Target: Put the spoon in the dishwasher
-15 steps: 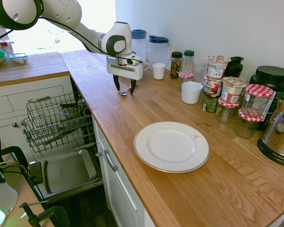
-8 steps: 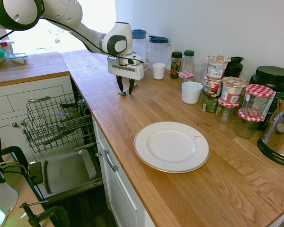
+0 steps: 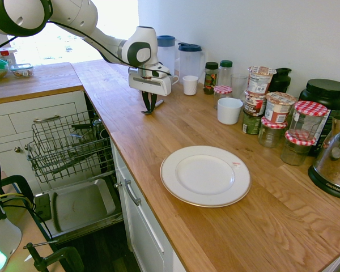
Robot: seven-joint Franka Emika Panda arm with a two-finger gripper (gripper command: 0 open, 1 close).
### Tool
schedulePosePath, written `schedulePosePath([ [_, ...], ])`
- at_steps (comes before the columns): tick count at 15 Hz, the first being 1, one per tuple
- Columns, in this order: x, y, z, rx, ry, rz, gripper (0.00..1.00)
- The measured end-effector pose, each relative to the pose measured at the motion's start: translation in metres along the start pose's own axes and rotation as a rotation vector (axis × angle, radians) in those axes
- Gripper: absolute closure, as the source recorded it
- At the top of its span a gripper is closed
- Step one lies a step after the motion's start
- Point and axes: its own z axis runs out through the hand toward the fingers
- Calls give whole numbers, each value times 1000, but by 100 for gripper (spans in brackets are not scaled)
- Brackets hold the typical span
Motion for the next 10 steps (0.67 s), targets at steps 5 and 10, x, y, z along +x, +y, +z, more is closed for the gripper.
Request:
schedulePosePath([
  [5, -3, -3, -7, 0, 1, 43, 100],
  [10, -54, -18, -87, 15, 4, 162, 100],
])
